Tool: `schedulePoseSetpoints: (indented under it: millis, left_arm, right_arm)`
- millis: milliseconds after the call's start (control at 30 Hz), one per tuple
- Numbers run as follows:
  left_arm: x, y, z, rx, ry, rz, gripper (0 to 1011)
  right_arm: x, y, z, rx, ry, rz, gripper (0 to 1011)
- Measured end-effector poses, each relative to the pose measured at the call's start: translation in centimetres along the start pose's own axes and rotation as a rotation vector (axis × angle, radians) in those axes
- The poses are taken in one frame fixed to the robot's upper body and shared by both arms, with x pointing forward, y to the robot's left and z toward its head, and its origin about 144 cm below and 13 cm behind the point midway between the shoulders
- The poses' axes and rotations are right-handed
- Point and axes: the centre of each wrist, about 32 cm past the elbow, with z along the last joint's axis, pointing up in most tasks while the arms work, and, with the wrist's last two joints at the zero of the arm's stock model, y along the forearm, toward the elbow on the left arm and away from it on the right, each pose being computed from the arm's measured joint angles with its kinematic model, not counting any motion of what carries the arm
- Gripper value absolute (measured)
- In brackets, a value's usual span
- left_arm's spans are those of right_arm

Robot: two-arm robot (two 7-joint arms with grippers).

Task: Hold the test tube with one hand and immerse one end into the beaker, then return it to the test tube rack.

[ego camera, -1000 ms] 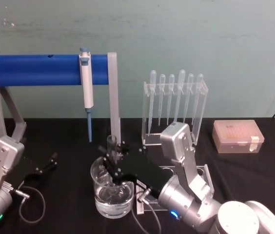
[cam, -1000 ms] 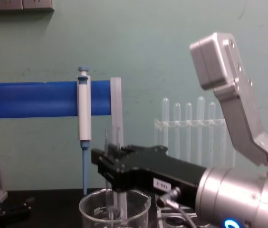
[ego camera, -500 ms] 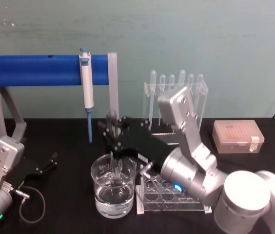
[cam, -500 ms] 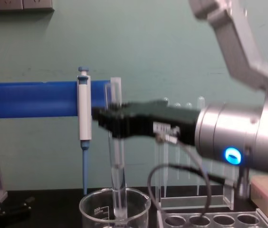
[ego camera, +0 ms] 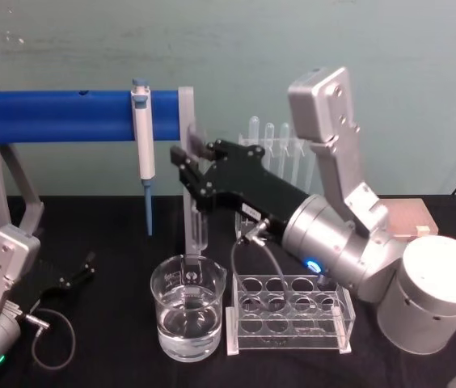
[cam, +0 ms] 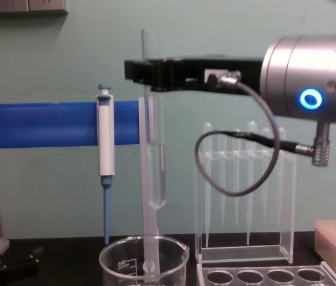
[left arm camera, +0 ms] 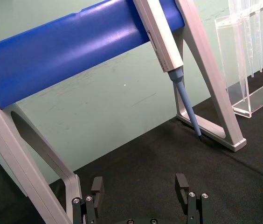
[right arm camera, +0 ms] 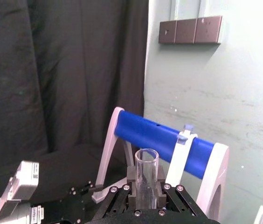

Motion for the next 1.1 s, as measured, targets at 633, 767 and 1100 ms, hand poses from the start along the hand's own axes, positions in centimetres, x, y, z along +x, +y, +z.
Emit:
schedulePoseSetpoints:
  millis: [633,767,1100]
  left_arm:
    - [0.0,0.0,0.0,0.0,0.0,0.0,1000]
    - [0.0,0.0,0.0,0.0,0.0,0.0,1000]
    - [0.0,0.0,0.0,0.0,0.0,0.0,1000]
  right_arm:
    - [2.0,-5.8,-1.7,-0.033,-0.025,-0.176,224]
    - [1.9,-6.2,-2.9,-0.043,-0.018,-0.198,224]
    - [1.2,-6.3,-5.5,-0.063,0.015,-0.222,224]
